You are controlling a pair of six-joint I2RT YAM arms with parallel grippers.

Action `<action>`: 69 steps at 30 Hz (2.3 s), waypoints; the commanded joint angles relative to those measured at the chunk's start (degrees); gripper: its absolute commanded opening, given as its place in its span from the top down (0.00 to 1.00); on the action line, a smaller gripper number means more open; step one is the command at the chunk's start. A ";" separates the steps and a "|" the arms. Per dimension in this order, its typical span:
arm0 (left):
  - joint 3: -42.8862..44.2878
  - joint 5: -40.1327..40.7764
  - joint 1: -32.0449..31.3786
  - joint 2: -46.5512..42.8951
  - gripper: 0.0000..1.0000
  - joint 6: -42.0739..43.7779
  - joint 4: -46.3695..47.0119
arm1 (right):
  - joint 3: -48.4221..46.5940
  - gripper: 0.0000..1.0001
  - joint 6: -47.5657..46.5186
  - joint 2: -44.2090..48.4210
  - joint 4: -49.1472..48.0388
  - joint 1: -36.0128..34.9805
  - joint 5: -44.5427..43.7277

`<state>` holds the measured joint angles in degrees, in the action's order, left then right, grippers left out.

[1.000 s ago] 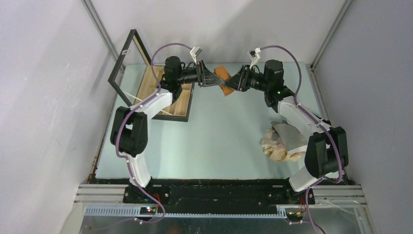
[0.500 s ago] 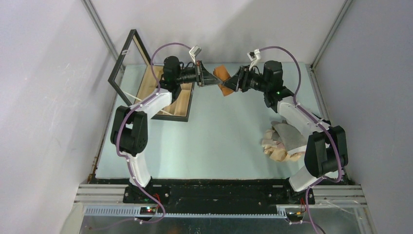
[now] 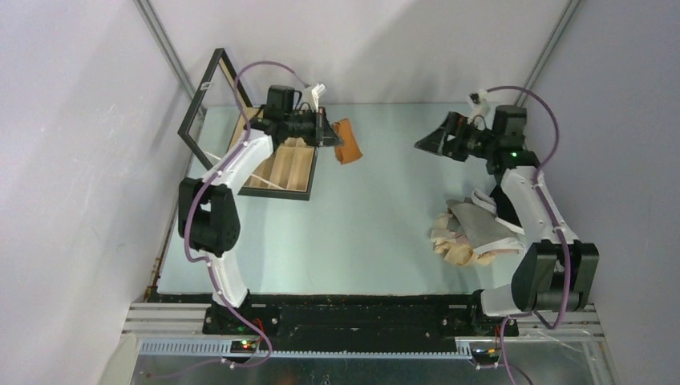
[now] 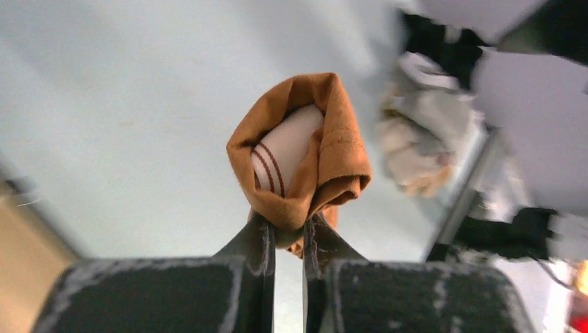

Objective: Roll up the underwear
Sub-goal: Place the underwear in the storage box.

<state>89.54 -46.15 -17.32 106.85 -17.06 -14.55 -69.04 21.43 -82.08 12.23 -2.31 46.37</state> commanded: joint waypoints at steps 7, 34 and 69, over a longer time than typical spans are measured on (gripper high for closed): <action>39.50 36.08 2.10 12.17 1.00 30.12 -57.56 | 2.02 0.01 -12.65 9.24 23.64 3.89 -4.89; 47.46 36.65 4.17 33.04 1.00 23.42 -62.74 | 5.14 0.00 -12.56 9.13 23.61 3.89 -4.36; 44.93 49.96 4.80 17.17 0.31 18.97 -60.16 | 4.41 0.01 -23.78 12.78 30.47 8.88 -10.38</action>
<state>135.31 -0.51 -13.63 135.37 -1.43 -75.11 -63.66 1.32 -71.53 41.12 4.62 37.50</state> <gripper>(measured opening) 0.693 0.993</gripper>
